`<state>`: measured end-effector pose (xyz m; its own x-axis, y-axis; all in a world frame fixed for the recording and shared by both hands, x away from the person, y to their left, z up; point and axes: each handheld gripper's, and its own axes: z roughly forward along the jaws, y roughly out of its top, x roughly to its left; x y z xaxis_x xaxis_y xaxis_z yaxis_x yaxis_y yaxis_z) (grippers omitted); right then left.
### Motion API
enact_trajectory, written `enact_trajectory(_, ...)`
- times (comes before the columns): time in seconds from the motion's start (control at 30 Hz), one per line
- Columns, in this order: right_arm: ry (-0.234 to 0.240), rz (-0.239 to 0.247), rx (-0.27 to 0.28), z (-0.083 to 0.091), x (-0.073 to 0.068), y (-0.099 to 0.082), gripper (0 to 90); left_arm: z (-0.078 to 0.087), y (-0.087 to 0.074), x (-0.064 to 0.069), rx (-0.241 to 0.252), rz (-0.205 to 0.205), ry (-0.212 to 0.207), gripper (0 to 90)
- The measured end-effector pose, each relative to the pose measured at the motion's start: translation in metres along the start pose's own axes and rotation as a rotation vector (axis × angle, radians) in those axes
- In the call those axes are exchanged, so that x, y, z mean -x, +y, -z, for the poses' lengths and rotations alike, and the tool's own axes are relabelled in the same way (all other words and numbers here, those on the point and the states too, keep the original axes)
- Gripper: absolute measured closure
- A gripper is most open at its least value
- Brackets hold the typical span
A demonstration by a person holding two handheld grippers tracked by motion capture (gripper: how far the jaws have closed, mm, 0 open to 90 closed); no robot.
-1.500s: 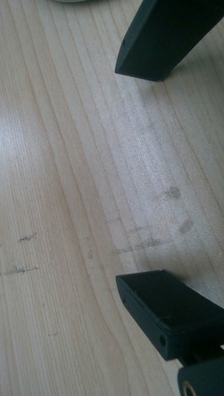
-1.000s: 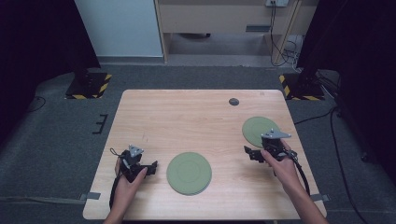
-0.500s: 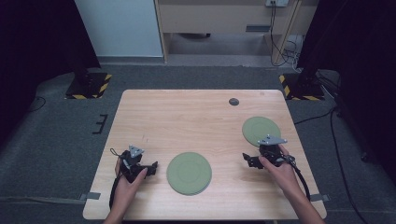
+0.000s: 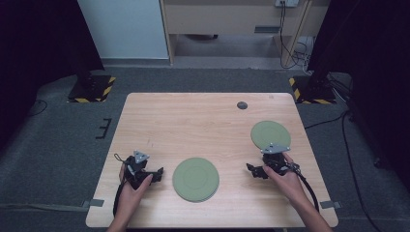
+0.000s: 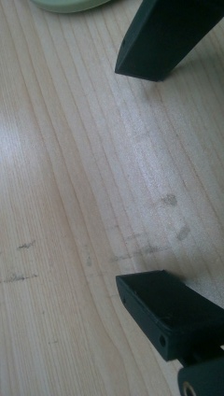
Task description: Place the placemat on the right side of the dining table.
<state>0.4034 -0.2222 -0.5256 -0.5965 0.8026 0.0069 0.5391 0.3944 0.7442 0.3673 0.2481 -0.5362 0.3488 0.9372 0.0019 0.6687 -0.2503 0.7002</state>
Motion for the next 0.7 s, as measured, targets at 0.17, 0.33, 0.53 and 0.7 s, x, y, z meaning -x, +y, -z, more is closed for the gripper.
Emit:
enact_trajectory(0.17,-0.027,-0.01,0.005,-0.015,-0.005,-0.002,7.3,0.0,0.0,0.0,0.0,0.0,0.0,1.1)
enact_trajectory(0.33,-0.037,-0.027,0.002,-0.022,-0.01,0.003,6.9,0.0,0.0,0.0,0.0,-0.001,-0.002,1.1)
enact_trajectory(0.53,-0.025,-0.018,-0.041,-0.028,-0.018,0.007,5.7,0.0,0.0,0.0,-0.001,-0.002,-0.003,1.1)
enact_trajectory(0.7,0.035,0.036,-0.045,-0.027,-0.028,0.006,3.5,0.0,0.0,0.001,0.0,-0.005,-0.006,1.1)
